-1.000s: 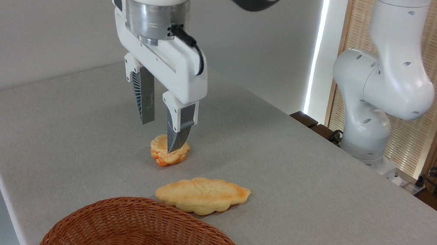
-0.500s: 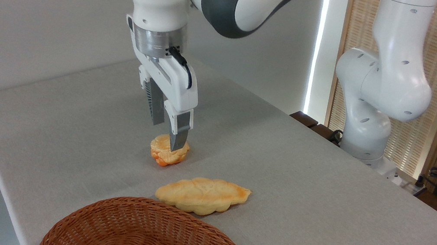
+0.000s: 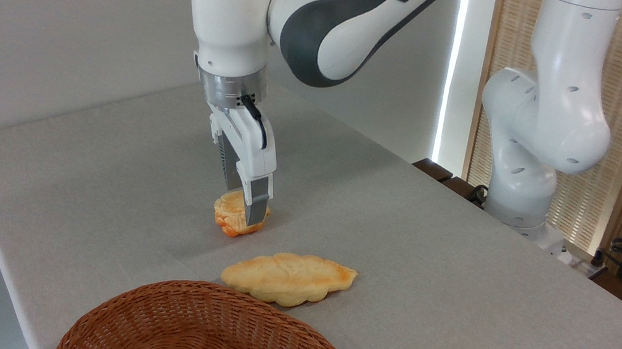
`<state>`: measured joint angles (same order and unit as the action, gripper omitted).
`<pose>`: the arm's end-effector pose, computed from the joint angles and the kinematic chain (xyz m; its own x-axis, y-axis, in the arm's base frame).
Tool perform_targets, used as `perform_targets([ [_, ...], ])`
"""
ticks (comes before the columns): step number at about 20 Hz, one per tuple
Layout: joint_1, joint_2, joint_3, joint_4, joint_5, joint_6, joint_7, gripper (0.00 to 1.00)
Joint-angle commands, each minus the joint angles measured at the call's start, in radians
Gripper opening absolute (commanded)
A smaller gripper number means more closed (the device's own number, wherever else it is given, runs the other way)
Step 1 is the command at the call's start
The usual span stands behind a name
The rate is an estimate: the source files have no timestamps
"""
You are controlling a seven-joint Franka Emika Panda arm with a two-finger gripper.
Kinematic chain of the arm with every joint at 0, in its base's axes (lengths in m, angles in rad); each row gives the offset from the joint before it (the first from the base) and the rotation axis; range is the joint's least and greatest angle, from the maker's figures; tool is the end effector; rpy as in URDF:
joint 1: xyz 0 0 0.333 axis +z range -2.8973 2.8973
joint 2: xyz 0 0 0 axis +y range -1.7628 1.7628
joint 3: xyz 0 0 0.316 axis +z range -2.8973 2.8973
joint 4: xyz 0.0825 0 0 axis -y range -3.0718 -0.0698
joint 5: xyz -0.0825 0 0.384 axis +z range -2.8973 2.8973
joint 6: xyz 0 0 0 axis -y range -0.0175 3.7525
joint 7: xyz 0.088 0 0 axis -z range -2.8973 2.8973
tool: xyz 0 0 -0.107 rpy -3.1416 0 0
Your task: Put bread into the basket
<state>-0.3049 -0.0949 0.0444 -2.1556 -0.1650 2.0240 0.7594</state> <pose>0.4945 -0.1413 0.4380 0.5882 -0.8055 0.0719 -0.8058 -0.5761 0.1373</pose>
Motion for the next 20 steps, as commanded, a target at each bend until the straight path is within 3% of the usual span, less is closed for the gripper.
perform_targets([
  [1, -0.020, 0.024, 0.009, -0.004, 0.015, 0.024, -0.012, 1.00],
  [7, -0.039, 0.063, 0.008, -0.004, 0.021, 0.059, -0.009, 1.00],
  [11, -0.040, 0.073, 0.008, -0.004, 0.062, 0.084, -0.011, 1.00],
  [13, -0.040, 0.073, 0.008, -0.003, 0.073, 0.084, -0.011, 0.88],
  [14, -0.040, 0.073, 0.008, 0.000, 0.073, 0.084, -0.012, 0.70],
  [16, -0.040, 0.072, 0.008, 0.005, 0.073, 0.084, -0.012, 0.47],
  [20, -0.040, 0.070, 0.008, 0.005, 0.074, 0.082, -0.005, 0.43],
])
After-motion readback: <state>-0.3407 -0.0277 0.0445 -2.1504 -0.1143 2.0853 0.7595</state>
